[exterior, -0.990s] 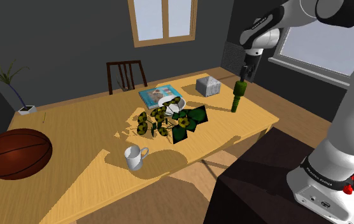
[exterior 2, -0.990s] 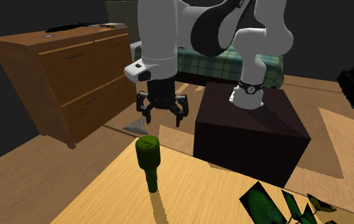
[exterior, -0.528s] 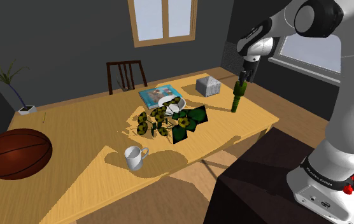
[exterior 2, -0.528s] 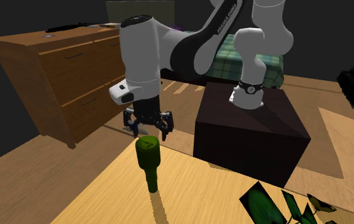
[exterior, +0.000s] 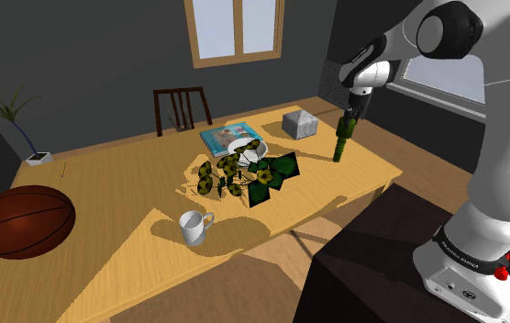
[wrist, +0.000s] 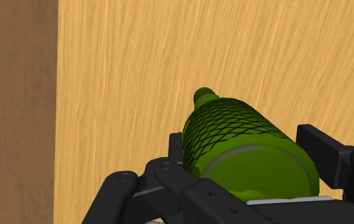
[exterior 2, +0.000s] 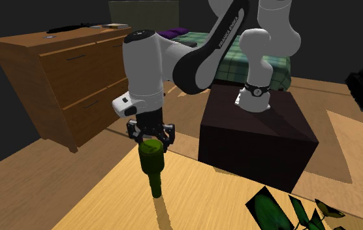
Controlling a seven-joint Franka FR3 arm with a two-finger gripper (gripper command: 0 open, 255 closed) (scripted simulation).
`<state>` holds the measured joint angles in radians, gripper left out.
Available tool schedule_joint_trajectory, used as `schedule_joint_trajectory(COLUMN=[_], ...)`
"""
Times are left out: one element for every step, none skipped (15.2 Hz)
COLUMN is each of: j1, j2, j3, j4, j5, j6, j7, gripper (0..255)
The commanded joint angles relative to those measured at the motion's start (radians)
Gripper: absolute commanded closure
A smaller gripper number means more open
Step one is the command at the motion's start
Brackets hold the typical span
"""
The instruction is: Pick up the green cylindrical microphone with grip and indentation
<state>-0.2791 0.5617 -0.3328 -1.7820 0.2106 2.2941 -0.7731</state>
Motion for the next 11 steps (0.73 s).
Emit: schedule_joint_trajectory(j1=[-0.001, -0.001, -0.001, -0.001, -0.001, -0.001, 0.0, 0.001, 0.003, 0.004, 0.006], j2=[0.002, 0.003, 0.003, 0.003, 0.002, 0.003, 0.002, 0.0, -0.009, -0.017, -0.026], j3=[0.0, 0.0, 0.0, 0.0, 0.0, 0.0, 0.0, 0.0, -0.002, -0.005, -0.007], j4=[0.0, 0.002, 0.002, 0.002, 0.0, 0.001, 0.0, -0.007, -0.006, -0.005, -0.003], j5=[0.0, 0.0, 0.0, 0.0, 0.0, 0.0, 0.0, 0.0, -0.003, -0.007, -0.01], j6=[0.001, 0.0, 0.0, 0.0, 0.001, 0.0, 0.0, 0.005, -0.004, -0.013, -0.023], j7=[0.0, 0.0, 0.0, 0.0, 0.0, -0.001, 0.0, 0.0, 0.002, 0.004, 0.006], gripper=[255, 255, 255, 255, 255, 255, 255, 255, 255, 255, 255])
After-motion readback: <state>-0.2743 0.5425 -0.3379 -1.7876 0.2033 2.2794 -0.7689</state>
